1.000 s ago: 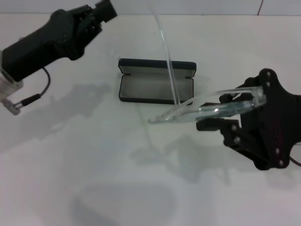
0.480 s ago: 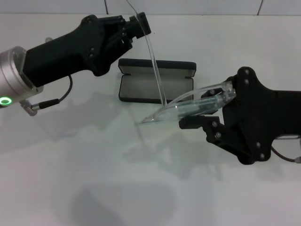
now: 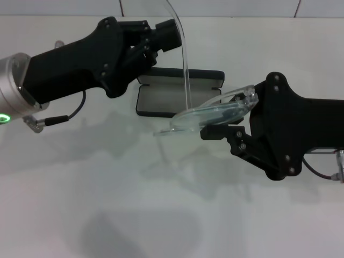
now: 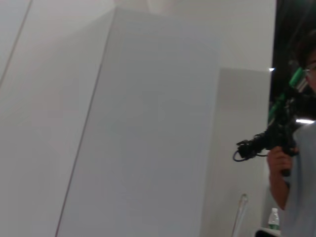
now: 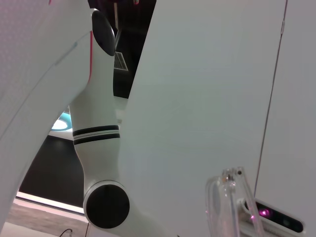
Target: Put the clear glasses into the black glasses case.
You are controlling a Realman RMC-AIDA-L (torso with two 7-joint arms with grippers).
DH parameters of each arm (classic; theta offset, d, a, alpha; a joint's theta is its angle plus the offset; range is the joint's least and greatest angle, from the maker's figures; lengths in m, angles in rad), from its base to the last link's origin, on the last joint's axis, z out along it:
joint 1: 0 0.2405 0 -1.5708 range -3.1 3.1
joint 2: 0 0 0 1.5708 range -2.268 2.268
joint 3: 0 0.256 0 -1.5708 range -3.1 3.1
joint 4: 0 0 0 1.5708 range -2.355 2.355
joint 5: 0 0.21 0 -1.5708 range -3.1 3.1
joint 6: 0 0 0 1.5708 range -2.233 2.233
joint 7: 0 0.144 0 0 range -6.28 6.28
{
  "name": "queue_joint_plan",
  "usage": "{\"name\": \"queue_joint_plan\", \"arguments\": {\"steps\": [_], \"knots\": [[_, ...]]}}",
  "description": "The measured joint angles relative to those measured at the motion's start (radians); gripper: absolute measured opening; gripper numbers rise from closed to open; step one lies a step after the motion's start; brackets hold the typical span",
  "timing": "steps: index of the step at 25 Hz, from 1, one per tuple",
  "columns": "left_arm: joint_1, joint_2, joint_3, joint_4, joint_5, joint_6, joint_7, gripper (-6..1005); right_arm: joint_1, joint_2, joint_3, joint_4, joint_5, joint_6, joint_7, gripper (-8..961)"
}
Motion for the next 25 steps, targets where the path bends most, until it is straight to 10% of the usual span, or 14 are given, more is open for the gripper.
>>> {"name": "queue_joint_plan", "arguments": {"steps": [25], "knots": [[-0.006, 0.003, 0.066, 0.019, -0.007, 0.053, -0.003, 45, 0.005, -0.001, 0.009, 0.001, -0.006, 0.028, 0.003, 55]]}}
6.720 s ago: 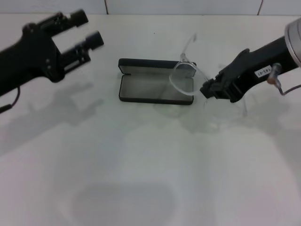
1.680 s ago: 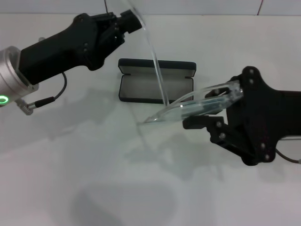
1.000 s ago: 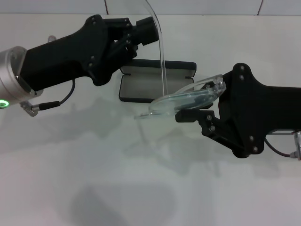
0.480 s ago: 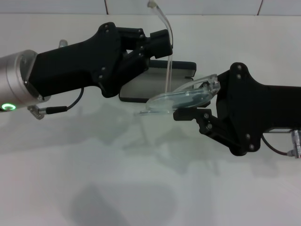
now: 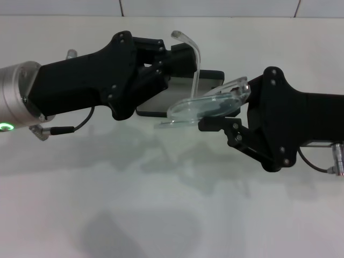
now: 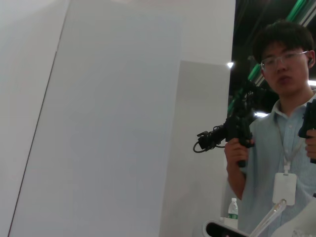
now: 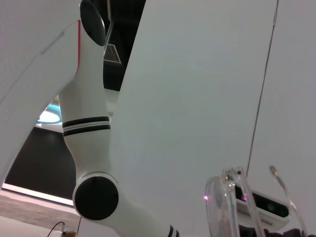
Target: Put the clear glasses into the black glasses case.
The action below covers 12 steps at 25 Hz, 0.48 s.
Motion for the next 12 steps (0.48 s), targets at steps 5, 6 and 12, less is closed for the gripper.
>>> {"name": "queue_joint_plan", "arguments": {"steps": [5, 6, 12], "knots": [[0.017, -0.002, -0.057, -0.006, -0.029, -0.008, 0.021, 46, 0.007, 0.000, -0.005, 0.000, -0.005, -0.006, -0.005, 55], [0.023, -0.002, -0.076, -0.008, -0.037, -0.009, 0.022, 46, 0.006, 0.001, -0.005, -0.003, -0.005, -0.010, -0.008, 55], [0.050, 0.001, -0.136, -0.009, -0.040, -0.010, 0.023, 46, 0.003, 0.000, -0.001, -0.015, 0.000, -0.035, -0.008, 56]]}}
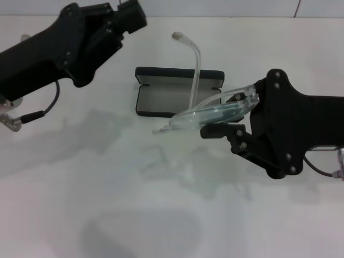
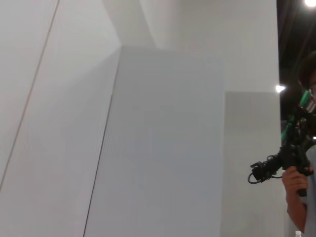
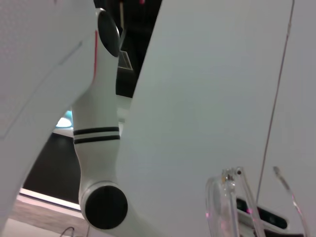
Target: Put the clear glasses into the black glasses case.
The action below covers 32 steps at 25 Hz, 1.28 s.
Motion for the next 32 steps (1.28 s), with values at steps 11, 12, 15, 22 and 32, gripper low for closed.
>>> {"name": "queue_joint_plan", "arguments": {"steps": [11, 12, 15, 22, 32], "knots": [[-0.032, -0.006, 0.160, 0.027, 0.001, 0.002, 0.049, 45, 0.035, 0.004, -0.018, 0.026, -0.005, 0.010, 0.007, 55], [-0.034, -0.007, 0.172, 0.031, 0.001, 0.001, 0.050, 45, 0.035, 0.004, -0.018, 0.027, -0.005, 0.012, 0.007, 55], [-0.039, -0.007, 0.186, 0.033, 0.001, 0.001, 0.051, 46, 0.031, 0.006, -0.019, 0.027, -0.002, 0.019, 0.008, 55], [-0.033, -0.007, 0.202, 0.034, 0.002, 0.006, 0.051, 46, 0.024, 0.007, -0.016, 0.027, 0.001, 0.033, 0.020, 55], [-0.009, -0.007, 0.237, 0.074, -0.012, 0.005, 0.053, 47, 0.022, 0.007, -0.017, 0.029, 0.003, 0.042, 0.021, 55]]}}
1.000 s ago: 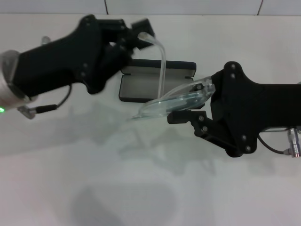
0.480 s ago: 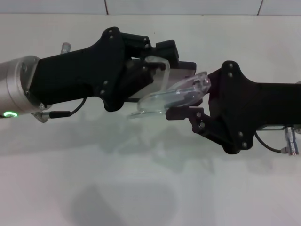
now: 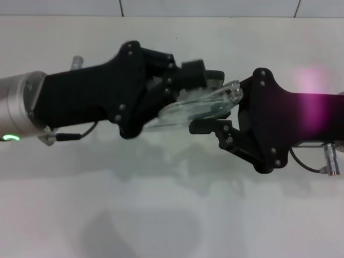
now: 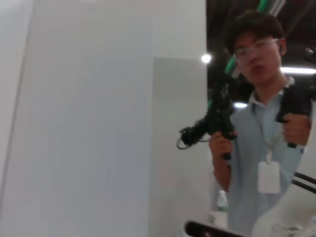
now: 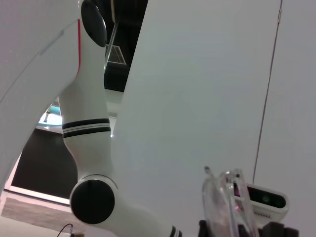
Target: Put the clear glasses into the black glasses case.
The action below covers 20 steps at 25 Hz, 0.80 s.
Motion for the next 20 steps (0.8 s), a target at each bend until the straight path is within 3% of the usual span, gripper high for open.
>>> {"name": "queue_joint_plan", "arguments": {"steps": [7, 11, 15, 17, 20], "knots": [[0.049, 0.000, -0.158, -0.016, -0.025, -0.005, 0.003, 47, 0.000, -0.001, -0.001, 0.000, -0.001, -0.007, 0.004, 54], [0.079, 0.002, -0.186, -0.021, -0.017, -0.006, 0.005, 49, 0.001, -0.006, 0.004, -0.010, -0.003, 0.039, 0.053, 54], [0.131, 0.010, -0.241, -0.016, 0.052, -0.007, 0.003, 51, 0.012, -0.029, 0.019, -0.070, -0.045, 0.156, 0.213, 54], [0.165, 0.017, -0.291, -0.010, 0.154, -0.007, 0.001, 52, 0.021, -0.044, 0.055, -0.140, -0.135, 0.221, 0.354, 55], [0.184, 0.023, -0.316, 0.004, 0.232, -0.007, 0.001, 53, 0.051, -0.050, 0.130, -0.235, -0.320, 0.290, 0.570, 55]]}}
